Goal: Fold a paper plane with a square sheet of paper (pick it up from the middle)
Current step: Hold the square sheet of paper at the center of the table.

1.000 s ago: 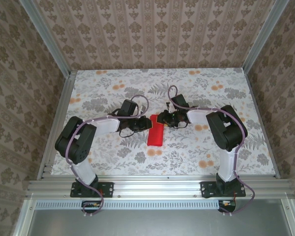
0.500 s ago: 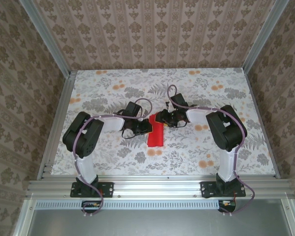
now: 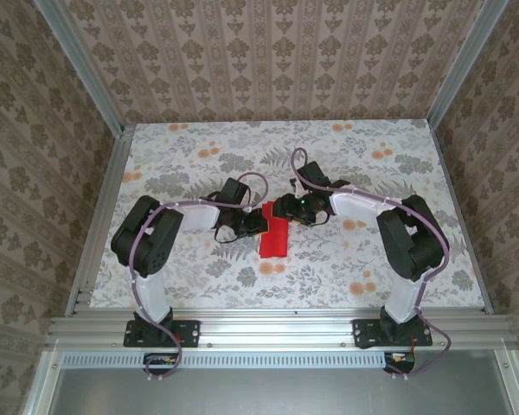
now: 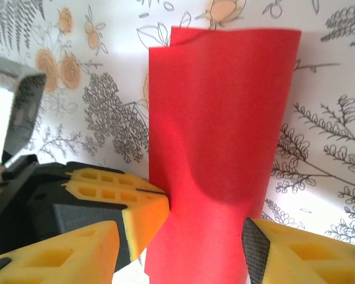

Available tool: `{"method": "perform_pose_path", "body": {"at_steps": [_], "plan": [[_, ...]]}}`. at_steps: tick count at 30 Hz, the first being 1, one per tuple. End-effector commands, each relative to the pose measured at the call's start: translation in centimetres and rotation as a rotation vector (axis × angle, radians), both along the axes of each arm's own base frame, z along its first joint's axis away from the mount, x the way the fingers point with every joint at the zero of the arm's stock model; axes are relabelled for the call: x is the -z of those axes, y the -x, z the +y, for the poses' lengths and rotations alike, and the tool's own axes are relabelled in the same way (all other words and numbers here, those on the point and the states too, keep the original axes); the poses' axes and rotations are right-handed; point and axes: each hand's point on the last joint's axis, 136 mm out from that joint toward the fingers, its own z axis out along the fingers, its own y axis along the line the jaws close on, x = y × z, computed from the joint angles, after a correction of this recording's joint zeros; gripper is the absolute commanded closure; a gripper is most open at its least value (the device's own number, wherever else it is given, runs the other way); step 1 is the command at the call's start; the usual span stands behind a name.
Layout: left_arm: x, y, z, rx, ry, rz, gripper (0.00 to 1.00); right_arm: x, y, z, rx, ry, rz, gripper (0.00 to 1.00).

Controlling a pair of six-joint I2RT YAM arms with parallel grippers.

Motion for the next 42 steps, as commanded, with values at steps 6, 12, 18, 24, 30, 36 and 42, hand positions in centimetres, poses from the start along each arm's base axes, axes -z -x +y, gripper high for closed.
{"method": "perform_pose_path", "body": {"at_steps": [6, 12, 18, 24, 30, 36, 42], "plan": [[-0.2, -0.3, -0.2, 0.021, -0.019, -0.019, 0.92, 2.0, 1.1, -1.1, -0.025, 0.141, 0.033, 0.42], [-0.8, -0.5, -0.5, 0.02, -0.005, -0.029, 0.91, 3.0, 1.0, -0.8, -0.044, 0.165, 0.057, 0.43], [-2.5, -1.3, -1.1, 0.019, 0.025, -0.056, 0.87, 3.8, 0.7, -0.9, -0.014, 0.18, 0.065, 0.49], [-4.1, -2.8, 0.0, -0.07, 0.023, -0.081, 0.67, 4.9, 0.9, -2.0, 0.034, 0.231, 0.099, 0.55], [-5.1, -3.9, 3.3, -0.188, -0.021, -0.131, 0.6, 5.5, 1.2, -2.7, 0.056, 0.27, 0.119, 0.58], [-5.0, -4.0, 5.1, -0.227, -0.062, -0.147, 0.59, 6.5, 1.8, -3.4, 0.089, 0.303, 0.173, 0.6], [-4.4, -3.9, 5.6, -0.24, -0.077, -0.14, 0.6, 7.0, 2.3, -3.3, 0.072, 0.303, 0.188, 0.59]]}}
